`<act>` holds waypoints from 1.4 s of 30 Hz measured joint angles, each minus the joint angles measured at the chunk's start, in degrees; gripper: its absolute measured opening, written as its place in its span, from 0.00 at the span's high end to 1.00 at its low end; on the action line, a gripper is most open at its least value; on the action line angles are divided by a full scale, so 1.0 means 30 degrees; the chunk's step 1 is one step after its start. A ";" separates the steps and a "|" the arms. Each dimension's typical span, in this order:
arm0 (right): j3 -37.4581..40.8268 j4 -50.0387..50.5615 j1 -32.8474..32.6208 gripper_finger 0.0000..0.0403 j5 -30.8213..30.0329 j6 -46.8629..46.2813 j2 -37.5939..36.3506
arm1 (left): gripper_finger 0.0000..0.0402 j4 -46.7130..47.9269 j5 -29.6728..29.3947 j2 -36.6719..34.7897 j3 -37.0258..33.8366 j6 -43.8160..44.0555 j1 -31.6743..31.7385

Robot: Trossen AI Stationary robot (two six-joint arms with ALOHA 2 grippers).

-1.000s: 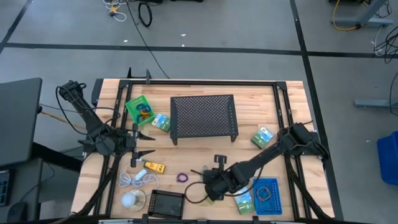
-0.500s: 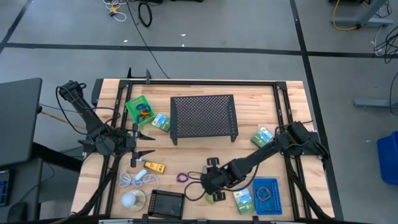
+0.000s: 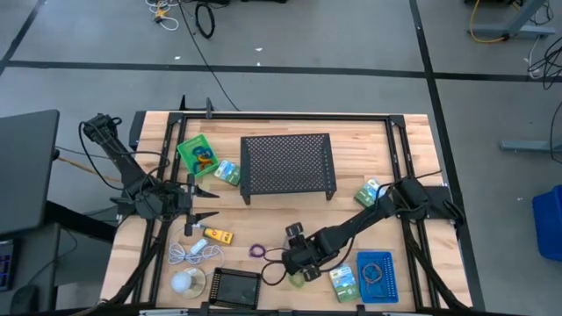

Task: Pick & Place Office Desk Supplies
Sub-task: Put the blue rubber band into the blue bin

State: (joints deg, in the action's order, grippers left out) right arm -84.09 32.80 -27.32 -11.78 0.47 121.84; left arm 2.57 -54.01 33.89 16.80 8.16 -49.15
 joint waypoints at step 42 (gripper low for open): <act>0.0095 0.0381 -0.0002 1.00 0.0849 -0.1988 -0.0564 | 0.43 0.0243 -0.0001 0.0000 0.0000 0.0357 -0.0007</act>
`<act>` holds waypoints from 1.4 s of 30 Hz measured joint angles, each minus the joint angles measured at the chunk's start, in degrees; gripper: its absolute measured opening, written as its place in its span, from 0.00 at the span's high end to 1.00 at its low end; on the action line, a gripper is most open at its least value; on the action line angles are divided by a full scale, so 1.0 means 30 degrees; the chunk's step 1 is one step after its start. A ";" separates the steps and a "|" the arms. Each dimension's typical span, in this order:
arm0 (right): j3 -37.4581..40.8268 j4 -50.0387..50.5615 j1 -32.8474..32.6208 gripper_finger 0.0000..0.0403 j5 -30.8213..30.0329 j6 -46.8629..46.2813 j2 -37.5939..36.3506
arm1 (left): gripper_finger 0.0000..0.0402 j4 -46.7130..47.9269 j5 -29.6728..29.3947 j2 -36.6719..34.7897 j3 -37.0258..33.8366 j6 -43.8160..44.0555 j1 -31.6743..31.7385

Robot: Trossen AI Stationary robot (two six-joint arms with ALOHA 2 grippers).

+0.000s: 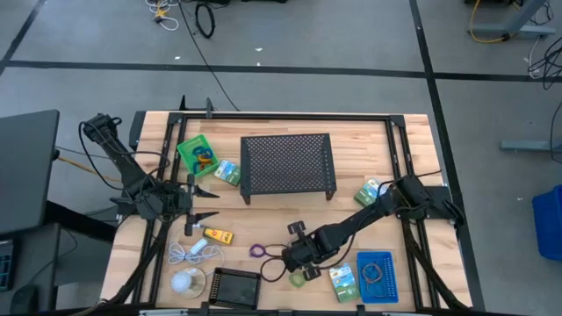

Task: Pick & Place Office Desk Supplies
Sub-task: Put the blue rubber band into the blue bin

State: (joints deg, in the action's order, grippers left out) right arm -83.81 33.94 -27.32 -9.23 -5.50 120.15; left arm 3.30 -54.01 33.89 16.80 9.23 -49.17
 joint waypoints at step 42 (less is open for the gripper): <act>0.3237 0.7275 -0.5344 1.00 0.9786 -2.1169 -0.6799 | 0.43 0.0041 0.0004 0.0000 -0.0007 -0.0184 0.0001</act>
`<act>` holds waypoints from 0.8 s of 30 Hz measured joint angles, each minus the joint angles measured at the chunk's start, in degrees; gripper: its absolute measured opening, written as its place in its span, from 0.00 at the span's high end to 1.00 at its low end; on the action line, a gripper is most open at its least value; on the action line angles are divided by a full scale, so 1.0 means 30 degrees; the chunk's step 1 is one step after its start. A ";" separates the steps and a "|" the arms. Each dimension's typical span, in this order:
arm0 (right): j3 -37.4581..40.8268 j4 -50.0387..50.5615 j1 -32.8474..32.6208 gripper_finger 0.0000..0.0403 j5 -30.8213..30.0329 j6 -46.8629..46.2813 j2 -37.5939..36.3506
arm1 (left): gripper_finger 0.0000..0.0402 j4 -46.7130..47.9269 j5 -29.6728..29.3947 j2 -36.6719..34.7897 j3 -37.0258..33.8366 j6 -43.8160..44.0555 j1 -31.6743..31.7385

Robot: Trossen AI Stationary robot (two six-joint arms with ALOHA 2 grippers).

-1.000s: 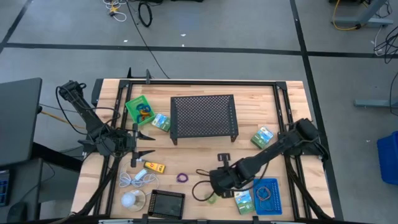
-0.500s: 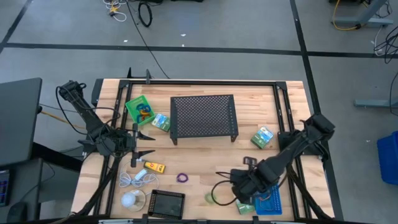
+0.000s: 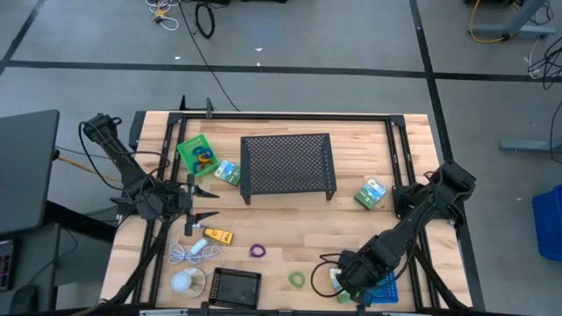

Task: Pick & Place Office Desk Supplies
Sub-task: Put the blue rubber band into the blue bin

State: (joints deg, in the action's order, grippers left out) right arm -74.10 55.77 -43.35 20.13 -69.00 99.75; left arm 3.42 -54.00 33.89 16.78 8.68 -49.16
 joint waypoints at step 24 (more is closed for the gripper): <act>0.2992 -0.0770 -0.0260 0.75 -0.1195 -0.0720 -0.0010 | 0.43 0.0007 0.0000 0.0000 0.0000 -0.0411 0.0002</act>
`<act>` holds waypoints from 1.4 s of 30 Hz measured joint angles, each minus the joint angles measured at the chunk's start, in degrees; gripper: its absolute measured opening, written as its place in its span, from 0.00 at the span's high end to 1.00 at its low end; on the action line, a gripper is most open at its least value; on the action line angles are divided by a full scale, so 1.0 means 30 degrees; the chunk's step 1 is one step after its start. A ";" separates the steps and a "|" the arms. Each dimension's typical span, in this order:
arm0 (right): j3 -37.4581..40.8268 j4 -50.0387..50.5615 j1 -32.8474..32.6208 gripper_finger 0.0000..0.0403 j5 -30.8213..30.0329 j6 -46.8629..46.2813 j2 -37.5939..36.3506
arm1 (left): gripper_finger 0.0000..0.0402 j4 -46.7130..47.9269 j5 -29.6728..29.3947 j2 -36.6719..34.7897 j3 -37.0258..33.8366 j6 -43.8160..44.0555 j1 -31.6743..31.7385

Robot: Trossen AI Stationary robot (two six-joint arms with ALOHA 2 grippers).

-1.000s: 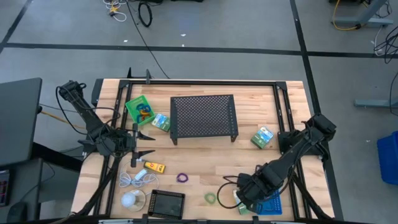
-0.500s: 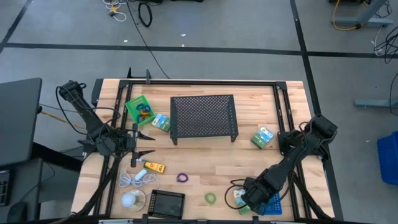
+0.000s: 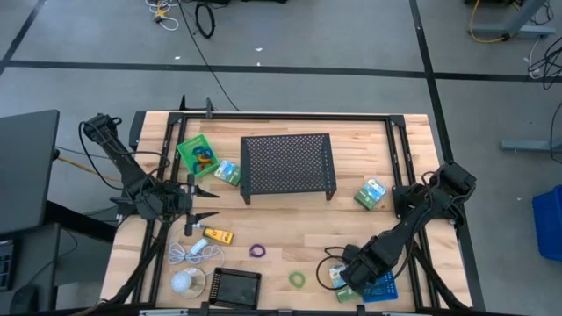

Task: Pick & Place Office Desk Supplies
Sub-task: Put the blue rubber band into the blue bin, then put the green spring keychain into the green bin

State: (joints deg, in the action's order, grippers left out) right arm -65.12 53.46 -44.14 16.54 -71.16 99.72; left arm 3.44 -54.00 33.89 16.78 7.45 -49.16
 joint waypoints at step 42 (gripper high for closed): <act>-0.3869 -0.8315 0.4078 0.55 -0.5981 0.9672 0.3958 | 0.43 0.0240 -0.0005 0.0000 0.0000 0.0020 -0.0002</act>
State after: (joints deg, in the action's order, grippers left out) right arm -76.73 28.51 -31.90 -1.40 -42.15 111.59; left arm 4.16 -54.01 33.89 16.78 7.51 -49.16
